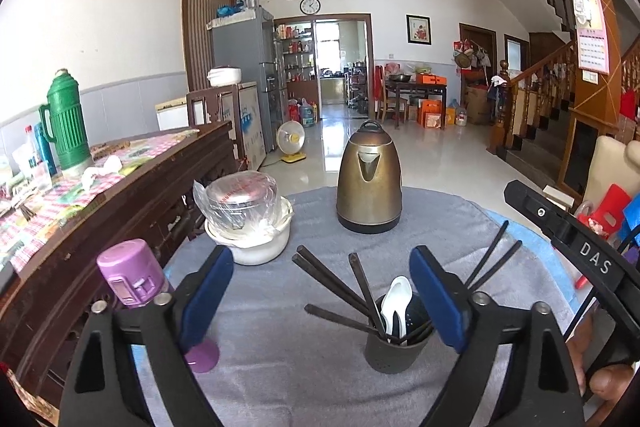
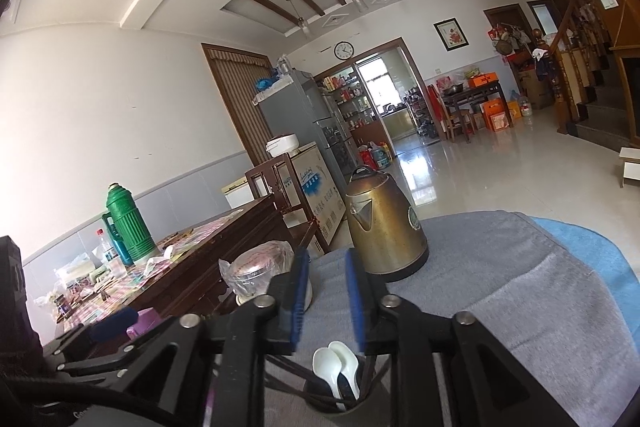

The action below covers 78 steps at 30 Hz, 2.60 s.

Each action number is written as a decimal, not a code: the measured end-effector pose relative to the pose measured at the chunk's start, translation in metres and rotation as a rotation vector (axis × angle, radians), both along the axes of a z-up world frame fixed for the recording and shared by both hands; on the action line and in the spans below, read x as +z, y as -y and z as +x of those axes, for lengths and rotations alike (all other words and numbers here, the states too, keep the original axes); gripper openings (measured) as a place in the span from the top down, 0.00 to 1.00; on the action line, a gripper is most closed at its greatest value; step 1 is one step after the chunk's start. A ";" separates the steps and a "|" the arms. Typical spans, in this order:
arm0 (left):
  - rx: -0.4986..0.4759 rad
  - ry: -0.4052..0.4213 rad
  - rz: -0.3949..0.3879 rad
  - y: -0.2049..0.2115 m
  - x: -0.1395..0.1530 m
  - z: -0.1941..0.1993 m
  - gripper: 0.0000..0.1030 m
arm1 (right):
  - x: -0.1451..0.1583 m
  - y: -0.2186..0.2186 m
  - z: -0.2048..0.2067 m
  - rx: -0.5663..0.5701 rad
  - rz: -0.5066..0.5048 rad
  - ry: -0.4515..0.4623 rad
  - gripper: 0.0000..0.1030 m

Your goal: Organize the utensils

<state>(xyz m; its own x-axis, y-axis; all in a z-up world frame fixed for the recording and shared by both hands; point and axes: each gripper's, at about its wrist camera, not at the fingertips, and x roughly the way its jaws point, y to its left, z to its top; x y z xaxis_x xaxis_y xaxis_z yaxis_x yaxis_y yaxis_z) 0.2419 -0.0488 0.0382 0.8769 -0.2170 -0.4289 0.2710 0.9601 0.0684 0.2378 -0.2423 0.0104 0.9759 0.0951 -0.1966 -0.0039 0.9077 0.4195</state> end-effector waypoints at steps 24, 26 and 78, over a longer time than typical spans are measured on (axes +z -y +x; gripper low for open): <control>0.079 -0.111 0.202 -0.007 -0.033 -0.057 0.03 | -0.021 -0.009 -0.089 0.005 -0.111 -0.154 0.74; 0.083 -0.149 0.200 -0.007 -0.039 -0.055 0.03 | -0.027 -0.009 -0.092 0.008 -0.110 -0.181 0.74; 0.149 -0.269 0.167 -0.048 -0.076 -0.055 0.03 | -0.056 -0.059 -0.088 0.085 -0.117 -0.397 0.74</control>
<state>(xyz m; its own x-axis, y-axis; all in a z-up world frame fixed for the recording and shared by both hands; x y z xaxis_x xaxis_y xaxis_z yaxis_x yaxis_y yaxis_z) 0.1867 -0.0007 -0.0374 0.7441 -0.0023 -0.6681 0.1585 0.9721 0.1732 0.1495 -0.1837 -0.0455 0.8118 0.1267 -0.5700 0.0603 0.9528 0.2976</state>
